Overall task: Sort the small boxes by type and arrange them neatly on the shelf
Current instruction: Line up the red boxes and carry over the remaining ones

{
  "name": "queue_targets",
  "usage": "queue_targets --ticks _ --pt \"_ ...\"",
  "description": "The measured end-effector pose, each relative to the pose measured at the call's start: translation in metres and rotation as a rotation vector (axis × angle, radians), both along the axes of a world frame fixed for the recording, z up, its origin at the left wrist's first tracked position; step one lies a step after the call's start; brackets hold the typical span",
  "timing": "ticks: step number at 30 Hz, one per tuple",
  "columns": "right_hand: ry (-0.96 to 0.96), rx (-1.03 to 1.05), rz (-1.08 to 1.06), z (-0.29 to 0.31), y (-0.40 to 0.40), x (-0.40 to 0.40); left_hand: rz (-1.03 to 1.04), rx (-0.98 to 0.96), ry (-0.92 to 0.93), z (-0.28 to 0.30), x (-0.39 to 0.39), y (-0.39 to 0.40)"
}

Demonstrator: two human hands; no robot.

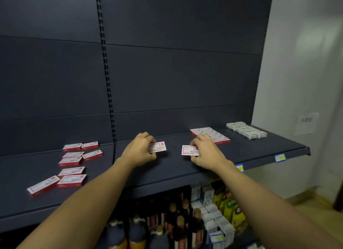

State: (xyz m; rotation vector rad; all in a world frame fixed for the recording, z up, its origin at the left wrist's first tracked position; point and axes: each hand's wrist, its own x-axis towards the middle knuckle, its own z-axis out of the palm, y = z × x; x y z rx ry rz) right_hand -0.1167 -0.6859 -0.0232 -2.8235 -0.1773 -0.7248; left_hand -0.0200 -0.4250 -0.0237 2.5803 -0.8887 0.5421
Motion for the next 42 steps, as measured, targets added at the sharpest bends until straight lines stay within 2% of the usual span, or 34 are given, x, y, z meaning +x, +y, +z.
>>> queue_targets --ticks 15,35,42 --pt "-0.012 0.024 -0.122 0.000 -0.093 0.012 -0.068 -0.029 -0.021 0.016 0.030 -0.108" --pt "-0.018 0.049 -0.196 0.011 -0.205 0.121 -0.164 -0.049 0.011 0.014 0.161 -0.239" --pt "-0.030 0.047 -0.181 0.013 -0.235 0.173 -0.105 -0.053 -0.009 0.017 0.188 -0.262"
